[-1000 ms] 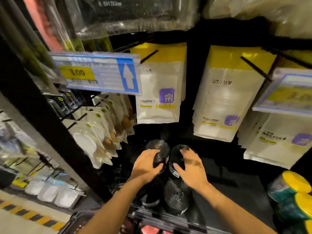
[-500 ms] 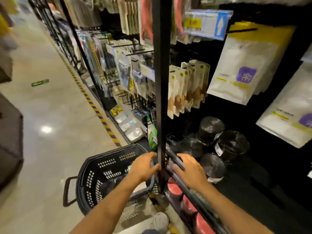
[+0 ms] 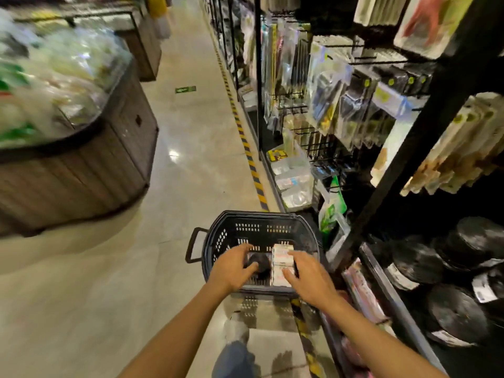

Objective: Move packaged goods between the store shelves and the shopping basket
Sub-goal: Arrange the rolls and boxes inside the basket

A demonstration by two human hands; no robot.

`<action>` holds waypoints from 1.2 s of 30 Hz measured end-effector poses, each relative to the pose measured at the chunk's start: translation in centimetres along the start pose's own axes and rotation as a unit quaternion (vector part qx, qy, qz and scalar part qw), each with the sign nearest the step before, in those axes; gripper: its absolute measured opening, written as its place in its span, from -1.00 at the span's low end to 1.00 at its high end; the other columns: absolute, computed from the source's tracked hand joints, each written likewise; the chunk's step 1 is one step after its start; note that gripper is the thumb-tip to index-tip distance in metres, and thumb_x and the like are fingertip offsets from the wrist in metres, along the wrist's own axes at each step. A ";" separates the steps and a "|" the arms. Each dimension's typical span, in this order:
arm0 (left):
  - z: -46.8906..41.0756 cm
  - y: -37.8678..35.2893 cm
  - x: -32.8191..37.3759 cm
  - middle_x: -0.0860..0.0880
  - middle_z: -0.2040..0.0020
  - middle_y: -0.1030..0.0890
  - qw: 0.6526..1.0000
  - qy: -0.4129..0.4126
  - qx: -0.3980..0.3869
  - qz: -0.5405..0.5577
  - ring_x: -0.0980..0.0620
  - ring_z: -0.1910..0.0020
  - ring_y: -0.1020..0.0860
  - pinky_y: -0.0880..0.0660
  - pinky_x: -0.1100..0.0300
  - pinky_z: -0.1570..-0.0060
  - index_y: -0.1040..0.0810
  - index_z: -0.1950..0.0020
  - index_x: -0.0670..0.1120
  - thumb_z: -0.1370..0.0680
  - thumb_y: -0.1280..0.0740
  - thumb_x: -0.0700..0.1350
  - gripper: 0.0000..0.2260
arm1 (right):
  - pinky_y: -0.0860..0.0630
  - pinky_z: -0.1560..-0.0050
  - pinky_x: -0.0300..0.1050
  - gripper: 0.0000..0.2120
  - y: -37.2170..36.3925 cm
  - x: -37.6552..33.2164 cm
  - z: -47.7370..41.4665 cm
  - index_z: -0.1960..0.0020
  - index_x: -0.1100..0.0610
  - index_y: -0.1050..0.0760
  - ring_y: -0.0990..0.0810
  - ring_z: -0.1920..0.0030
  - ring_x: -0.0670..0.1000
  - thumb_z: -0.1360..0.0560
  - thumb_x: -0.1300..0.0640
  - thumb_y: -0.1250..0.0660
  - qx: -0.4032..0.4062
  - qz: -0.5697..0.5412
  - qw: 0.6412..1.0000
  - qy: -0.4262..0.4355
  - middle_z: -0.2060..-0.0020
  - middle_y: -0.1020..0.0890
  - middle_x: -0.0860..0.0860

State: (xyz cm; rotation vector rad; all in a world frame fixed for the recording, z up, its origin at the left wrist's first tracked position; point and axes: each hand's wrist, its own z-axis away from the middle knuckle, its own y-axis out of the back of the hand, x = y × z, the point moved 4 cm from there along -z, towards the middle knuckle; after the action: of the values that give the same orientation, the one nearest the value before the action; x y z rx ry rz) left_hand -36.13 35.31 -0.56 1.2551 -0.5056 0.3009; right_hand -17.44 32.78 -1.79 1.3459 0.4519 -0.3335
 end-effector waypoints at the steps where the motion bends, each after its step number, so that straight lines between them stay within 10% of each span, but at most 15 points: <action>1: -0.6 0.1 -0.8 -0.02 -0.25 -0.55 1.000 0.010 0.000 0.004 -0.02 -0.21 -0.51 -0.43 0.12 -0.17 -0.41 -0.35 0.00 -0.53 -0.31 0.07 -0.59 | -0.32 -0.28 -0.11 -0.54 -0.5 -0.3 -1.0 -0.42 0.05 -0.27 -0.37 -0.35 0.03 -0.57 -0.06 -0.20 -0.011 -0.001 1.000 0.000 -0.35 -0.42 0.01; 18: -23.3 -3.7 -16.6 0.00 -0.27 -0.53 0.979 0.154 -0.100 0.088 0.00 -0.23 -0.49 -0.37 0.21 -0.17 -0.41 -0.36 -0.02 -0.56 -0.30 0.03 -0.62 | -0.24 -0.35 -0.12 -0.49 -14.6 2.4 -24.0 -0.44 0.13 -0.26 -0.32 -0.39 0.06 -0.56 -0.08 -0.16 -0.128 -0.065 0.971 -0.192 -0.38 -0.38 0.07; 36: -32.8 -36.5 -37.9 -0.18 -0.32 -0.46 0.889 0.417 0.007 0.190 -0.12 -0.32 -0.41 -0.25 0.19 -0.31 -0.35 -0.40 -0.22 -0.47 -0.43 -0.13 -0.45 | -0.30 -0.39 0.01 -0.18 -49.9 20.8 -32.1 -0.46 0.27 -0.17 -0.37 -0.37 0.12 -0.34 0.14 -0.52 -0.010 -0.272 0.833 -0.481 -0.36 -0.39 0.16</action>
State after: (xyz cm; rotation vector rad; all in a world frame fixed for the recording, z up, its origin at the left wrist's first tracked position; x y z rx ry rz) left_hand -44.34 58.08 -57.60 0.9123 0.0094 1.1190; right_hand -27.30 54.94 -59.83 0.8417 -0.0395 -1.3973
